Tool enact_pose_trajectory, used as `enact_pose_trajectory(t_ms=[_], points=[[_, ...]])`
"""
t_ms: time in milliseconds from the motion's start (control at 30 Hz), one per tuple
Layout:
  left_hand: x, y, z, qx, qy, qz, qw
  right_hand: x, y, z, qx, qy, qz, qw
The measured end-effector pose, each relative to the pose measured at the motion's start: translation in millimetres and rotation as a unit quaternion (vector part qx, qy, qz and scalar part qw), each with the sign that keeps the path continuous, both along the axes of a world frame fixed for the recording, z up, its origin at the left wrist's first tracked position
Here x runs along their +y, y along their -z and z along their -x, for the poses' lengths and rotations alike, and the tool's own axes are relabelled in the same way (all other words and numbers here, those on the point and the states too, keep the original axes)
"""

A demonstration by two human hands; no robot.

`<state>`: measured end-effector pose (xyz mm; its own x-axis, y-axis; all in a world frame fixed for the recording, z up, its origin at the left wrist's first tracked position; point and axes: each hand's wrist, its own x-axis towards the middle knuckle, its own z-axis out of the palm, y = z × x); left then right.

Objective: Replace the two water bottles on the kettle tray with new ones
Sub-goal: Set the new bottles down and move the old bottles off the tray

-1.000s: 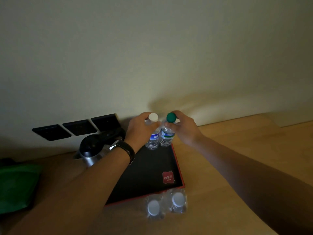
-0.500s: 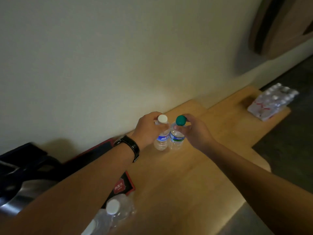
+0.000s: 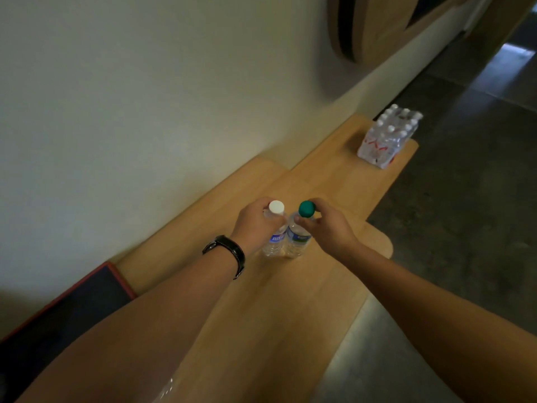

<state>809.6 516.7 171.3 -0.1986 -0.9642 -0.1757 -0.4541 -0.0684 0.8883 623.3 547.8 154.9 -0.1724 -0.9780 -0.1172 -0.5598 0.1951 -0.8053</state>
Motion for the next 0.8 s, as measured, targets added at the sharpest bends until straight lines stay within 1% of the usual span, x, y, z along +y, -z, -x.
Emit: enact_pose_trajectory(t_ms=[100,167,267,300,367,500,633,800], points=[[-2.0,-4.9,-1.6,-0.009,-0.002,-0.015,1.0,2.4,-5.9,-4.2,0.03,-0.017,-0.005,0.999],[-2.4,-8.7,-7.9,-0.025,-0.007,-0.003,1.0,4.2,-15.7,-11.7,0.074,-0.041,0.029,0.996],[1.9,-17.3,-25.3,-0.039,-0.018,0.026,0.999,4.2,-36.5,-34.5,0.158,-0.105,0.088,0.978],[4.6,-21.4,-34.0,-0.048,-0.022,0.038,0.998,4.2,-43.8,-45.6,0.171,-0.124,0.1,0.972],[13.1,-30.5,-57.8,-0.067,-0.029,0.057,0.996,6.3,-56.1,-72.9,0.161,-0.166,0.126,0.965],[50.1,-48.4,-129.3,-0.093,-0.051,0.055,0.993,19.3,-69.9,-140.2,0.111,-0.28,0.159,0.94],[107.8,-56.8,-205.2,-0.129,-0.095,0.054,0.986,41.9,-68.0,-208.2,0.065,-0.381,0.146,0.911],[182.1,-52.3,-277.0,-0.11,-0.189,0.039,0.975,79.1,-55.1,-277.6,0.027,-0.487,0.113,0.866]])
